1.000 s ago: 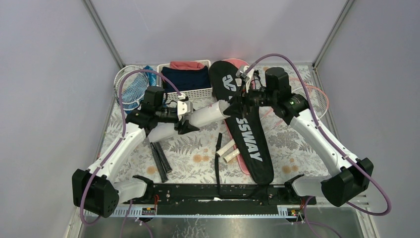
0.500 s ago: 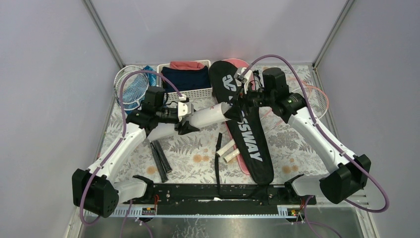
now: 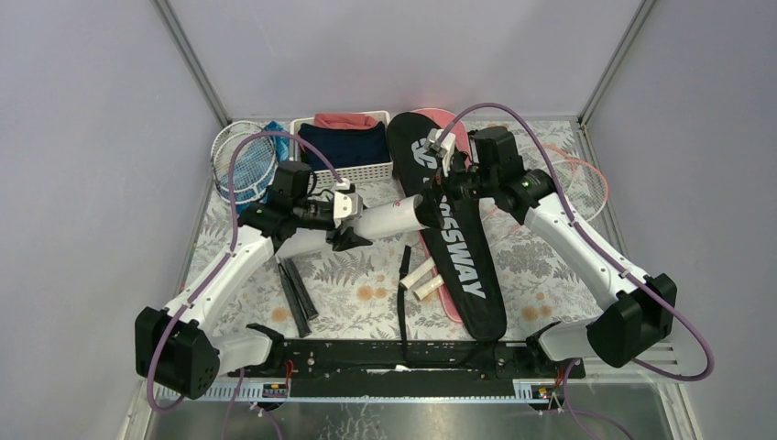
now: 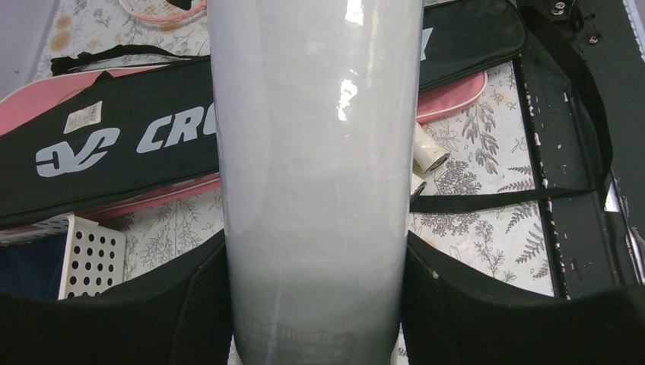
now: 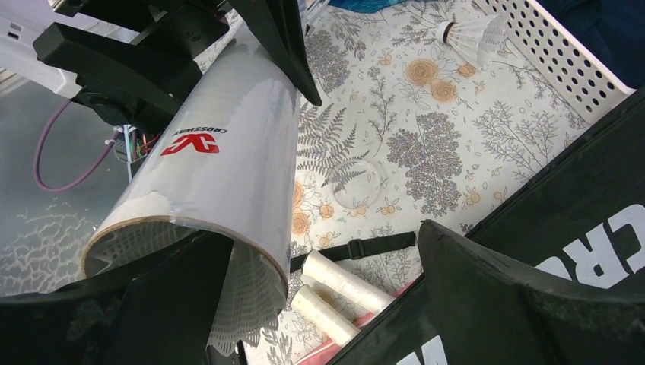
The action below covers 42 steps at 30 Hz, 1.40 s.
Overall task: Pack up the badminton gear
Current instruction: Place the shuttlecock at the shuttle tube.
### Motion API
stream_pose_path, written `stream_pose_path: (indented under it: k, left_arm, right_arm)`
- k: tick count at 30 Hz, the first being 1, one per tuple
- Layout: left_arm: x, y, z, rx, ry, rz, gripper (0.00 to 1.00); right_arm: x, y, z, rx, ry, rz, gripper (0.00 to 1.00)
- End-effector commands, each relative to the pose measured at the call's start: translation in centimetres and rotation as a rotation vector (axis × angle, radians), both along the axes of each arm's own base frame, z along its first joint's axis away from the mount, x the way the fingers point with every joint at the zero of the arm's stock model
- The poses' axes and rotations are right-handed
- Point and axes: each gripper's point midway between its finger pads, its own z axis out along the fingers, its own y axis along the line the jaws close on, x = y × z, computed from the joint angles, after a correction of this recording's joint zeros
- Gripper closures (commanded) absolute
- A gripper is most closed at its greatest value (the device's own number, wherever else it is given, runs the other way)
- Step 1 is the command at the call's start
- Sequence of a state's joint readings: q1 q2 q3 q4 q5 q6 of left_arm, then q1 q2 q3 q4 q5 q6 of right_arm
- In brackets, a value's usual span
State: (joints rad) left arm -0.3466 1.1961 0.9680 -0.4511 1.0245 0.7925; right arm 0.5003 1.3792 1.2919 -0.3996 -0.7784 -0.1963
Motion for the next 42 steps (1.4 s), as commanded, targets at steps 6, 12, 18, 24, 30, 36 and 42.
stream_pose_path:
  k: [6,12,18,24,30,36,42]
  left_arm:
    - [0.3,0.1,0.4,0.012,-0.105,-0.025,0.47]
    - [0.2,-0.1,0.4,0.007,-0.106,-0.041,0.47]
    - [-0.6,-0.4,0.2,0.003,-0.094,-0.083,0.46]
    - [-0.1,-0.3,-0.1,0.023,-0.101,-0.066,0.47]
    - [0.3,0.0,-0.6,0.047,-0.113,-0.049,0.47]
    - [0.5,0.2,-0.8,0.059,-0.117,-0.037,0.47]
    - [0.5,0.2,-0.9,0.061,-0.114,-0.035,0.46]
  right_arm:
    - [-0.5,0.6,0.3,-0.008,-0.03,0.042,0.0]
    - [-0.4,0.7,-0.7,-0.013,-0.023,0.043,0.0]
    - [-0.6,1.6,-2.1,-0.009,-0.006,0.072,0.0]
    - [-0.3,1.5,-1.1,-0.027,-0.057,0.07,0.0]
    - [-0.4,0.4,0.7,-0.06,-0.134,0.051,0.0]
    - [-0.6,-0.9,1.5,-0.092,-0.187,0.023,0.0]
    - [-0.7,-1.9,2.1,-0.101,-0.222,-0.016,0.0]
